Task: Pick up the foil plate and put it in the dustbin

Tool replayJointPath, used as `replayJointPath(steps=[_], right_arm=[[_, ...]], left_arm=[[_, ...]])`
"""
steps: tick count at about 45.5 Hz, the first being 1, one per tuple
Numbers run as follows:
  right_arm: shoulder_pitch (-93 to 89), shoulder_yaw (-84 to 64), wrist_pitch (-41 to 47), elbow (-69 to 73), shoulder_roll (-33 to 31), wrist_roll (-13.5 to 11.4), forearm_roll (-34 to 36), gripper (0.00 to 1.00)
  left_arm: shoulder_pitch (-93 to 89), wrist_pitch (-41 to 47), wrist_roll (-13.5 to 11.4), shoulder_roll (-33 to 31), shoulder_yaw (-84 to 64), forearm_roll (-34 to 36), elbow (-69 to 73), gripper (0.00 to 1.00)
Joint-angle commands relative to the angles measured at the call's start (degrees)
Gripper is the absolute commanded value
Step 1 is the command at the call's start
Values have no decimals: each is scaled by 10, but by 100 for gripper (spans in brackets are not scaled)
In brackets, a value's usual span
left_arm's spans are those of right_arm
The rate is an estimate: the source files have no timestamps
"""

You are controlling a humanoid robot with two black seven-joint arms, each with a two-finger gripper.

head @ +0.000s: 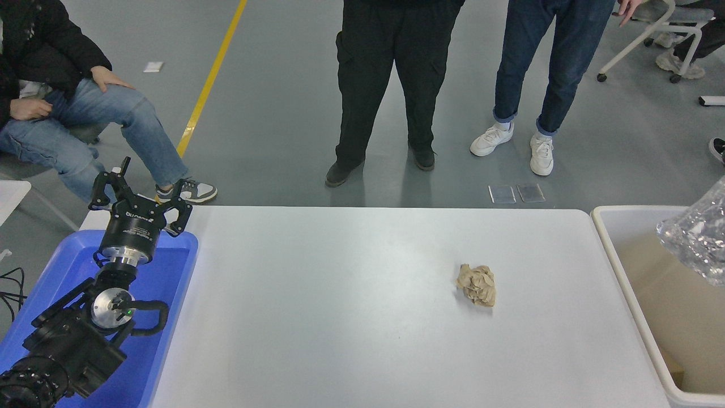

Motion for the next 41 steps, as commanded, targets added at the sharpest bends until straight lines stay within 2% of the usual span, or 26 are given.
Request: replayJointPath(steps=[1, 28, 29, 31, 32, 33, 41], right_arm=[[-74, 46, -33, -70, 40, 0, 0, 0], [-90, 45, -58, -73, 54, 1, 25, 0], [-90, 44, -65, -74, 53, 1, 25, 19], [-89, 42, -90, -75, 51, 1, 25, 66], [-88, 42, -106, -75, 50, 1, 25, 86], [-88, 44, -120, -74, 50, 1, 25, 98], [-87, 46, -151, -61, 46, 2, 26, 100]], left_arm=[[0, -1, 0, 0, 1, 0, 0, 98], [0, -1, 0, 0, 1, 0, 0, 98], [0, -1, 0, 0, 1, 0, 0, 98], [0, -1, 0, 0, 1, 0, 0, 98], [0, -1, 0, 0, 1, 0, 0, 98], [0, -1, 1, 0, 1, 0, 0, 98], [0, -1, 0, 0, 1, 0, 0, 98]])
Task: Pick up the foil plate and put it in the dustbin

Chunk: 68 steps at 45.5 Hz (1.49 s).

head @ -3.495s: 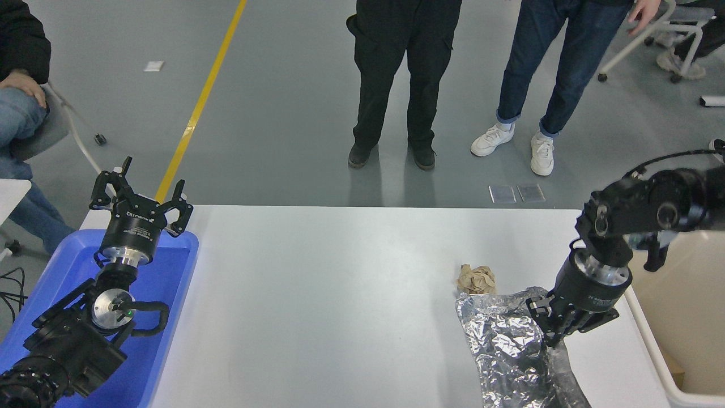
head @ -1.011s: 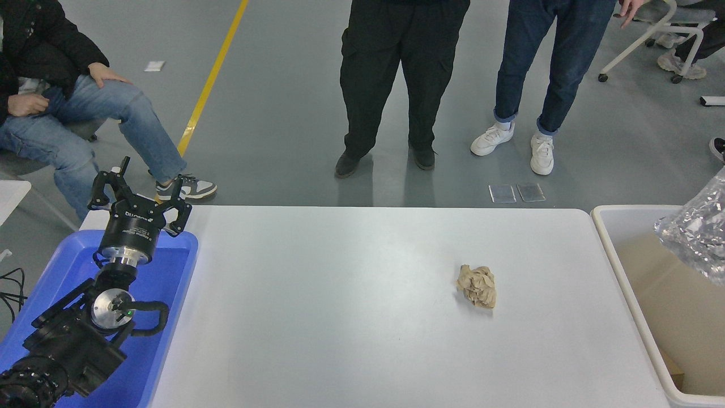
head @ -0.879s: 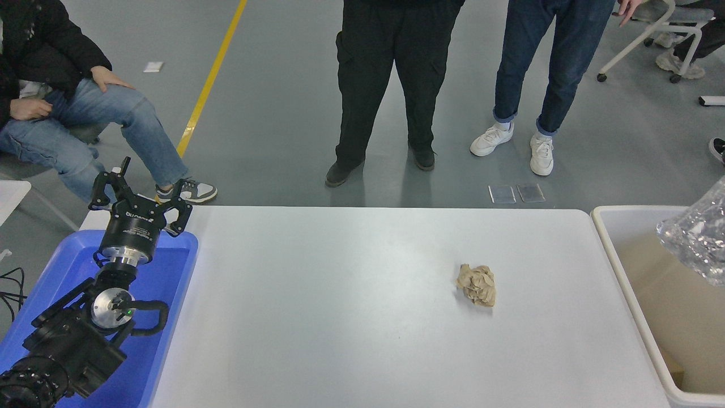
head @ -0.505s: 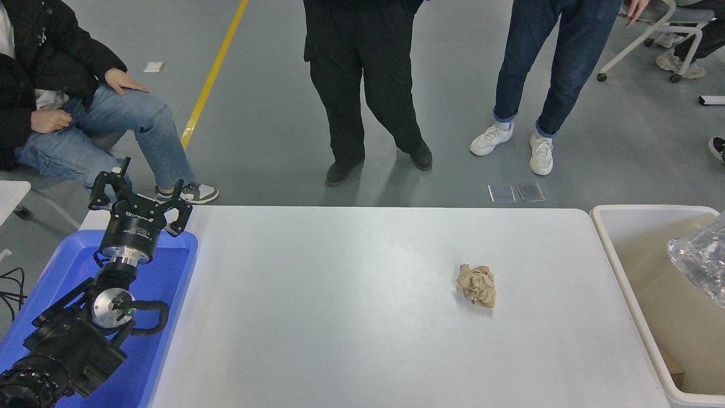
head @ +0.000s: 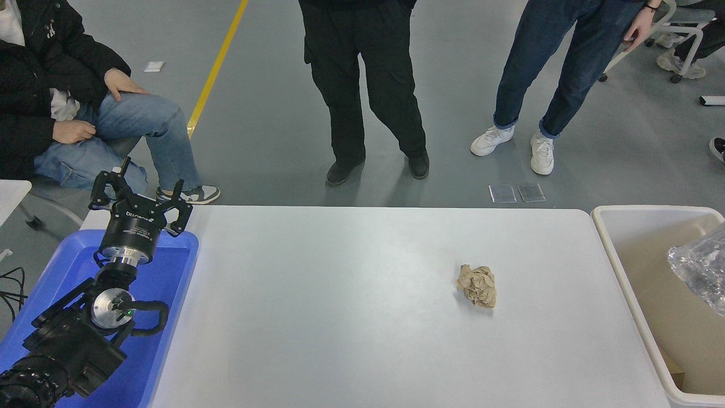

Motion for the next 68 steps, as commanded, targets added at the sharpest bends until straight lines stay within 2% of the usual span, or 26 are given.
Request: replayJointPath(steps=[1, 6, 18, 28, 37, 43, 50, 52, 57, 61, 68], right_arm=[[3, 1, -46, 11, -3, 1, 1, 100], [10, 1, -46, 46, -8, 1, 1, 100], [79, -18, -45, 219, -96, 1, -1, 100], [202, -190, -41, 379, -128, 1, 0, 100], [377, -375, -32, 545, -127, 2, -1, 100], [403, -388, -27, 611, -118, 2, -1, 100], [427, -395, -16, 635, -79, 3, 1, 100], [462, -406, 5, 661, -78, 4, 1, 100], [577, -482, 144, 710, -66, 4, 1, 100], [657, -525, 276, 710, -21, 4, 1, 100], [746, -516, 485, 711, 45, 4, 2, 100]], left_arm=[[0, 0, 0, 0, 0, 0, 0, 98], [0, 0, 0, 0, 0, 0, 0, 98], [0, 0, 0, 0, 1, 0, 0, 98], [0, 0, 1, 0, 1, 0, 0, 98], [0, 0, 2, 0, 1, 0, 0, 98], [0, 1, 1, 0, 1, 0, 0, 98], [0, 1, 1, 0, 1, 0, 0, 98], [0, 1, 1, 0, 1, 0, 1, 98], [0, 1, 2, 0, 1, 0, 0, 98], [0, 1, 1, 0, 1, 0, 1, 98], [0, 1, 1, 0, 1, 0, 0, 98]])
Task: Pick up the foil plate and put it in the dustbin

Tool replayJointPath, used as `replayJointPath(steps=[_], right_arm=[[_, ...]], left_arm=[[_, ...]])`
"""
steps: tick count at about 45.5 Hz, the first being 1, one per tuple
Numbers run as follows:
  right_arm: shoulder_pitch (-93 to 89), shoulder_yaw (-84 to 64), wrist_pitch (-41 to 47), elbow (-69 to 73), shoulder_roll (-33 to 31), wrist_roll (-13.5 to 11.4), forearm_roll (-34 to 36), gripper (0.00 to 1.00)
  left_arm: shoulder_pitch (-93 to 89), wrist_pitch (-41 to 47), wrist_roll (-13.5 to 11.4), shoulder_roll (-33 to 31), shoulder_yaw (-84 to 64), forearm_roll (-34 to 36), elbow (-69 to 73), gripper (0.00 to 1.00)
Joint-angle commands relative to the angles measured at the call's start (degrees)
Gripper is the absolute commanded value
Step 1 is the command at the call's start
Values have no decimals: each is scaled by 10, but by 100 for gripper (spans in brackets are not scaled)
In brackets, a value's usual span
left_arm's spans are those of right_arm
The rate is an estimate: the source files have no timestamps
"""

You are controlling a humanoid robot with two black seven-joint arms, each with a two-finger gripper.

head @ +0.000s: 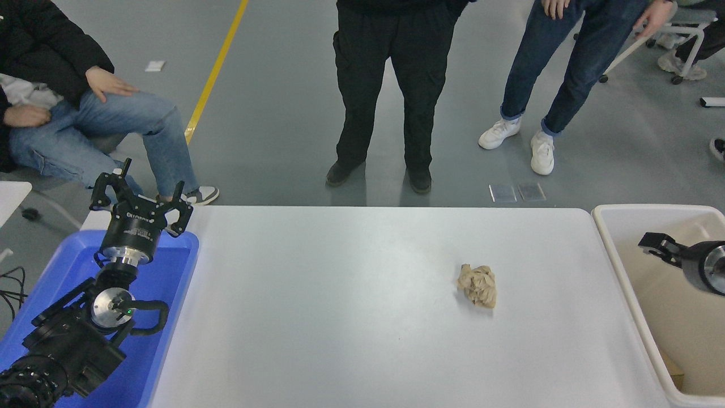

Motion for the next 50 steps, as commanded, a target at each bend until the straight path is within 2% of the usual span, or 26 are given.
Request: replayJointPath(steps=[1, 4, 14, 41, 50], right_arm=[[170, -38, 301, 32, 92, 0, 1, 100], [193, -20, 357, 32, 116, 0, 0, 100], [265, -1, 357, 36, 157, 0, 1, 100], [382, -15, 357, 85, 166, -2, -1, 100], [379, -41, 357, 82, 198, -1, 6, 100]], left_arm=[[0, 0, 0, 0, 0, 0, 0, 98], [0, 0, 0, 0, 0, 0, 1, 98], [0, 0, 0, 0, -1, 0, 0, 98], [0, 0, 0, 0, 0, 0, 0, 98], [0, 0, 1, 0, 0, 0, 0, 98]])
